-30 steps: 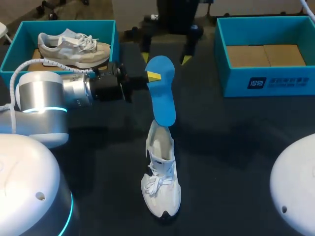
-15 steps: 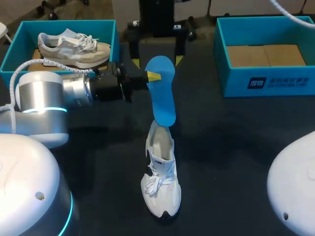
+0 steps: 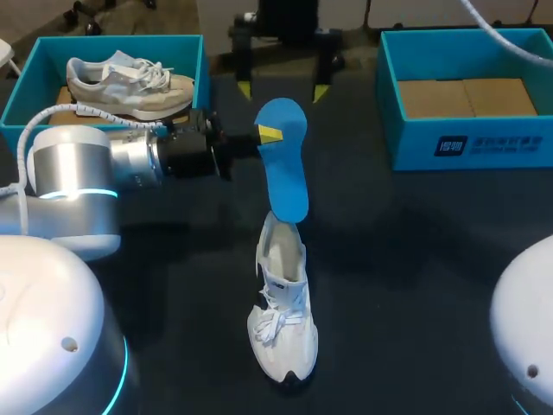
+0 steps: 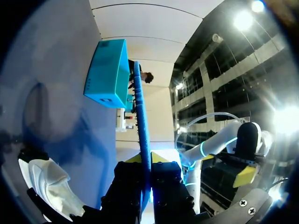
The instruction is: Take the shoe out of the shoebox, open the shoe tongue, remove and reinsert the insole, then place the shoe into the shoebox
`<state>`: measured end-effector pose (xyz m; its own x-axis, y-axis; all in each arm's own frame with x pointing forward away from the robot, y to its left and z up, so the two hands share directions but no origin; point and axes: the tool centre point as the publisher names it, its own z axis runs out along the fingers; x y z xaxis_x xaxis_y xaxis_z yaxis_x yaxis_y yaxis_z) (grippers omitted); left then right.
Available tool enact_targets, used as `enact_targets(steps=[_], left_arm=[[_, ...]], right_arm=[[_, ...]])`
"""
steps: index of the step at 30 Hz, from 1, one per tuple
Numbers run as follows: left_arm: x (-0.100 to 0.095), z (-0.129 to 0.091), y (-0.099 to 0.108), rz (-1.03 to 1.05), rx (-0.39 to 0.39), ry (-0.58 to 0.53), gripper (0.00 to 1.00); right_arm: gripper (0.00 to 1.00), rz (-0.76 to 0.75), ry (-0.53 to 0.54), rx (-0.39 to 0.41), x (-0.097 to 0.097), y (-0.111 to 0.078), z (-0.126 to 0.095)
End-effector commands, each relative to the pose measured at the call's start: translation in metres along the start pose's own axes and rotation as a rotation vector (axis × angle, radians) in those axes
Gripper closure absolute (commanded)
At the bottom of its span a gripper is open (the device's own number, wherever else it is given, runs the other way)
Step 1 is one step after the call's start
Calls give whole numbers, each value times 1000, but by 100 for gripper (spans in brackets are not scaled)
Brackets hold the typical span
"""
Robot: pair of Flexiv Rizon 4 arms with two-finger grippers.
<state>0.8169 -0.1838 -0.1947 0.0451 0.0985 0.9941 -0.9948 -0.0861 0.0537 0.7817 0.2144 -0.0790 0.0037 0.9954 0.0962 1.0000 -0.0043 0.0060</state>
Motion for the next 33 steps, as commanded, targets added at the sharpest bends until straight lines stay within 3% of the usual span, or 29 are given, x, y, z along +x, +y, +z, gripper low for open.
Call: enact_targets(steps=[1, 7, 13, 26, 33], left_arm=[[0, 0, 0, 0, 0, -1, 100], [0, 0, 0, 0, 0, -1, 100], [0, 0, 0, 0, 0, -1, 100], [0, 0, 0, 0, 0, -1, 100], [0, 0, 0, 0, 0, -1, 100]], right_arm=[[0, -13, 453, 28, -30, -1, 2], [0, 18, 657, 54, -43, 0, 15], [0, 14, 768, 62, -46, -3, 24], [0, -2, 868, 66, -43, -8, 32], [0, -4, 911, 58, -50, -8, 41]])
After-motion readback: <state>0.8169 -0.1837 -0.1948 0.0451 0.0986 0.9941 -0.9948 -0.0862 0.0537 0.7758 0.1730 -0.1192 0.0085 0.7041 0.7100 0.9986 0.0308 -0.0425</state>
